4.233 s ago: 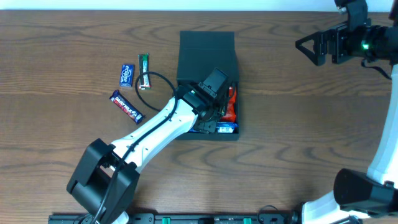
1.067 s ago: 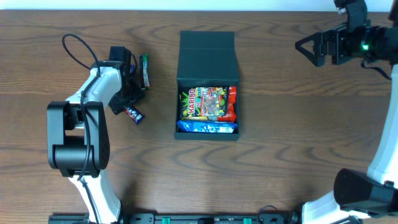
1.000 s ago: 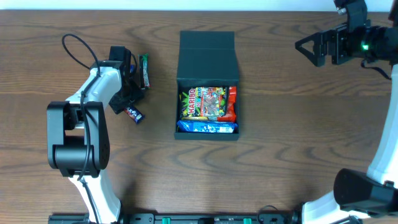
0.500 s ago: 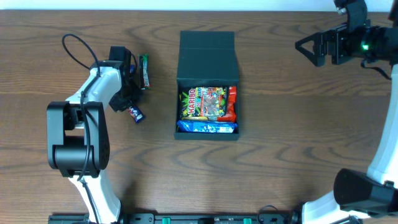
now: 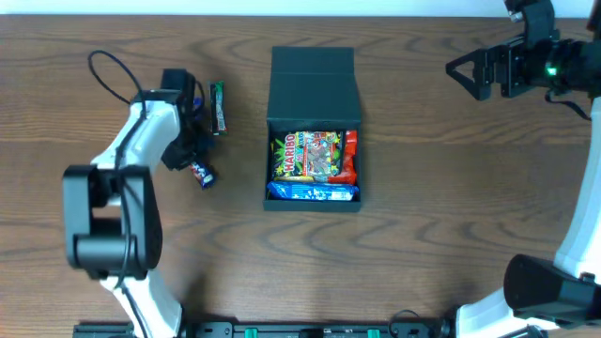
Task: Pack container
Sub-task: 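Carry the purple bar into the box and release it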
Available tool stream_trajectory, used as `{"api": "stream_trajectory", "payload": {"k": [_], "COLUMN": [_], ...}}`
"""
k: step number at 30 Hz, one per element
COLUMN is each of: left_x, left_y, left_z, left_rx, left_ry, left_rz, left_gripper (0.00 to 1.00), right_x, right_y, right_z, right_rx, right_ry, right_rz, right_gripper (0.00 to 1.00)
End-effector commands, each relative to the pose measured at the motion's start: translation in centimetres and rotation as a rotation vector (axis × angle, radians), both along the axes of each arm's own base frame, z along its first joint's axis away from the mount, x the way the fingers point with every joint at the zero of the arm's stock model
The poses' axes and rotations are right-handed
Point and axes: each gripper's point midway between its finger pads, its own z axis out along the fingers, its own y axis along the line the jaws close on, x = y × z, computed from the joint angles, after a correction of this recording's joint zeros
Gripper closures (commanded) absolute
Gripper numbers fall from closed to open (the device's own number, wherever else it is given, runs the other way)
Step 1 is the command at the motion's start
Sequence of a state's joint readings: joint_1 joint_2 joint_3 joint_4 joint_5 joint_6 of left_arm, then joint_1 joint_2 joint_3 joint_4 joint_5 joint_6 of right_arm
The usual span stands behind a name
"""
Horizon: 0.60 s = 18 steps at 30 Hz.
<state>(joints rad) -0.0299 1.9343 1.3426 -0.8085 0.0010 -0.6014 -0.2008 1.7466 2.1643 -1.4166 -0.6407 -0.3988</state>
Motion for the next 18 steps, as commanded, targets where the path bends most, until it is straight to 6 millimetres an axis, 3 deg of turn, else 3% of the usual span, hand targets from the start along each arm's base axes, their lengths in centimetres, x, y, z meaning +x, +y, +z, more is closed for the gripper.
{"api": "stream_trajectory", "payload": {"k": [1,5,8,14,18], "left_x": [0.7,1.4,1.6,0.2,-0.7], "left_y": [-0.5,-3.0,-7.4,-17.5,-21.5], "left_z": [4.4,8.1,10.0,10.5,10.7], "left_rx": [0.011,0.017,-0.012,-0.06,-0.128], "left_ry": [-0.119,-0.239,-0.316,-0.385,-0.377], "left_rz": [-0.043,-0.159,-0.337,-0.624,-0.707], "left_gripper": [0.94,0.94,0.94,0.94,0.94], "right_x": [0.0,0.0,0.0,0.0,0.0], "right_y": [0.0,0.0,0.0,0.0,0.0], "right_z": [0.0,0.0,0.0,0.0,0.0], "right_rx": [0.016,0.015,0.015,0.015,0.016], "right_ry": [-0.001,-0.003,-0.003,-0.002,-0.001], "right_rz": [0.009,0.009,0.009,0.008,0.009], "right_gripper": [0.01,0.01,0.01,0.01,0.01]}}
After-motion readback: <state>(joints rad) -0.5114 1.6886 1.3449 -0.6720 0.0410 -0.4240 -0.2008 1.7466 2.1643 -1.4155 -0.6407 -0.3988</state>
